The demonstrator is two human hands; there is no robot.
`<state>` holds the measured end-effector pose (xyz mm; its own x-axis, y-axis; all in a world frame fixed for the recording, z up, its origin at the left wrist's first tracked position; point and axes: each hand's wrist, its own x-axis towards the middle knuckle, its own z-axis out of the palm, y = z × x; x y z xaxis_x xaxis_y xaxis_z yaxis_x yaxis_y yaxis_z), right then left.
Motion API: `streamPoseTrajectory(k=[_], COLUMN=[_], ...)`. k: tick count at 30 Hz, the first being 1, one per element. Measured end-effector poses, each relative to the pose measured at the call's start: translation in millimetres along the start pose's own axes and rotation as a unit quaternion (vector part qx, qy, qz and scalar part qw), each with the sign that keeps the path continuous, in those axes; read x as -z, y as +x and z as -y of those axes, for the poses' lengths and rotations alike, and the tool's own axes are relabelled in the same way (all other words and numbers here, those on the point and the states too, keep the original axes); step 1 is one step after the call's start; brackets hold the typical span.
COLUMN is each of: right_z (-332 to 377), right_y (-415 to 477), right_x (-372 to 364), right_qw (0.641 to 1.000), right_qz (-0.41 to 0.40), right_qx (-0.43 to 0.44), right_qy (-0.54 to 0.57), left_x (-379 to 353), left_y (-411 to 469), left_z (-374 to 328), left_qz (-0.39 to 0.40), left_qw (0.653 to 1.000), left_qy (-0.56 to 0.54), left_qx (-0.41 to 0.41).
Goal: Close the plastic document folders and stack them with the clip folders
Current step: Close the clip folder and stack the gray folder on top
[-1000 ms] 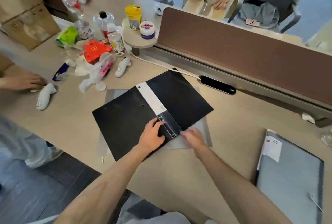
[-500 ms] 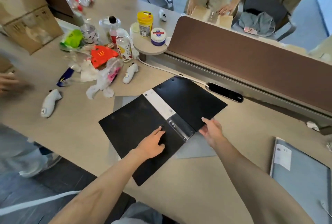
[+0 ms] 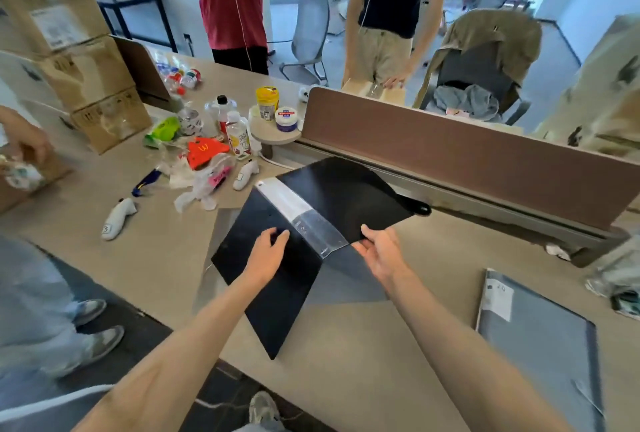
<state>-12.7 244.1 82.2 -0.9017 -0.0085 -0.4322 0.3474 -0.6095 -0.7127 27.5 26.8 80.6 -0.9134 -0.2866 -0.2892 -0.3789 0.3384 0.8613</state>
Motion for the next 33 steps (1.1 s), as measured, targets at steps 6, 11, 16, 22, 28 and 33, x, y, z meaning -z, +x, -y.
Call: streamPoseTrajectory(k=[6, 11, 16, 22, 28, 33], right_z=[21.8, 34.6, 53.1, 53.1, 22.0, -0.2], right_y=[-41.4, -61.6, -51.0, -56.4, -60.0, -61.0], right_x=[-4.0, 12.2, 51.2, 98.8, 141.0, 151.2], right_qw=[0.992, 0.982, 0.885, 0.858, 0.884, 0.907], right_qz=[0.123, -0.017, -0.195, -0.14, -0.172, -0.246], right_qx=[0.002, 0.085, 0.183, 0.147, 0.003, -0.016], right_qy=[-0.017, -0.169, -0.383, -0.472, -0.434, -0.341], left_x=[-11.5, -21.0, -27.6, -58.1, -93.6, -135.4], left_y=[-31.1, -34.8, -36.7, -18.7, 17.3, 23.1], left_z=[-61.1, -70.6, -70.5, -49.3, -6.1, 6.3], left_qz=[-0.009, -0.047, -0.014, 0.054, 0.181, 0.225], left_qw=[0.953, 0.927, 0.929, 0.942, 0.973, 0.974], left_qy=[-0.302, -0.372, -0.37, -0.332, -0.144, -0.011], left_qx=[0.029, 0.013, -0.01, 0.0, -0.005, -0.019])
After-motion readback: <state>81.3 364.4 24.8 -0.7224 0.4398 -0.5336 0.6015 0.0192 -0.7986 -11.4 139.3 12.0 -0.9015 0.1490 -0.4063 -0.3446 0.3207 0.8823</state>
